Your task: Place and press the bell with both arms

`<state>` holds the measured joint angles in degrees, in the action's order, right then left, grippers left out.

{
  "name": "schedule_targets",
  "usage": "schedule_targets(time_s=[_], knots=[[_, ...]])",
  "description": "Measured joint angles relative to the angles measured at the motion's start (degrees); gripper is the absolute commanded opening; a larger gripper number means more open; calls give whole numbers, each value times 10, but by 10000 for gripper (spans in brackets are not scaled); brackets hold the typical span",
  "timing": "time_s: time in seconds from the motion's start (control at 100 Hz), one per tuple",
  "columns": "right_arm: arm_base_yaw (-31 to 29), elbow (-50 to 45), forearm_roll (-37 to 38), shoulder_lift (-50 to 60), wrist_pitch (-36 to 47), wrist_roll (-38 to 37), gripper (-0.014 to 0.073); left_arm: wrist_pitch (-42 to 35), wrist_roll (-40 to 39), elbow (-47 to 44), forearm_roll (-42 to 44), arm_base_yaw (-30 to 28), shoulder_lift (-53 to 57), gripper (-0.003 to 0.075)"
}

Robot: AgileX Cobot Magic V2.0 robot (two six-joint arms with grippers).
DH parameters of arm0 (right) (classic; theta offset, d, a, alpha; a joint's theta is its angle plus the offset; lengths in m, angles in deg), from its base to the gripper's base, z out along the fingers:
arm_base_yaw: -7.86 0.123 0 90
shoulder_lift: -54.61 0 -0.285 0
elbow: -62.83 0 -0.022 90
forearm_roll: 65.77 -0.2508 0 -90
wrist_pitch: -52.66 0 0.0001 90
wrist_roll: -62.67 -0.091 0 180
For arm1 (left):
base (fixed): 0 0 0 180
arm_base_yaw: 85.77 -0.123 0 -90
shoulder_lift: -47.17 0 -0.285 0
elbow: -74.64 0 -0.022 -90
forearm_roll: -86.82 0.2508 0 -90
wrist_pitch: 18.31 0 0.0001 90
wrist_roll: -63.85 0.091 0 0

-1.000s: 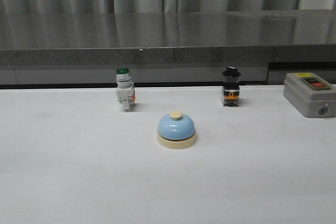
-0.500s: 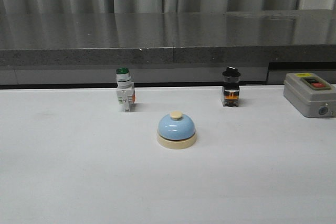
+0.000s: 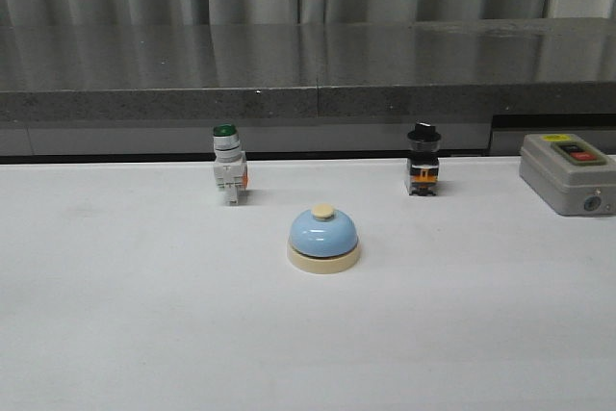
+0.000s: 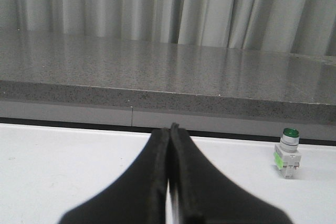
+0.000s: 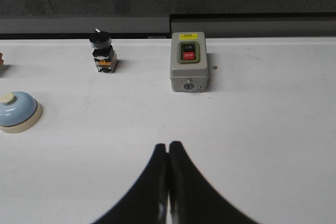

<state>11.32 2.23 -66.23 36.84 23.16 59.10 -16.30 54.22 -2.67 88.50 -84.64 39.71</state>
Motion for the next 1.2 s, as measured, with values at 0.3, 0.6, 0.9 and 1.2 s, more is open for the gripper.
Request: schedule_targets(time_s=[0.3,0.6,0.9,1.2], knots=[[0,-42,29,106,16,0,-60,0,0,0,0,0,0,-20],[0,-91,39,106,172,0,-60,0,0,0,0,0,0,-20],[0,-181,32,106,256,0,-60,0,0,0,0,0,0,-20],[0,-181,29,106,265,0,-60,0,0,0,0,0,0,-20]])
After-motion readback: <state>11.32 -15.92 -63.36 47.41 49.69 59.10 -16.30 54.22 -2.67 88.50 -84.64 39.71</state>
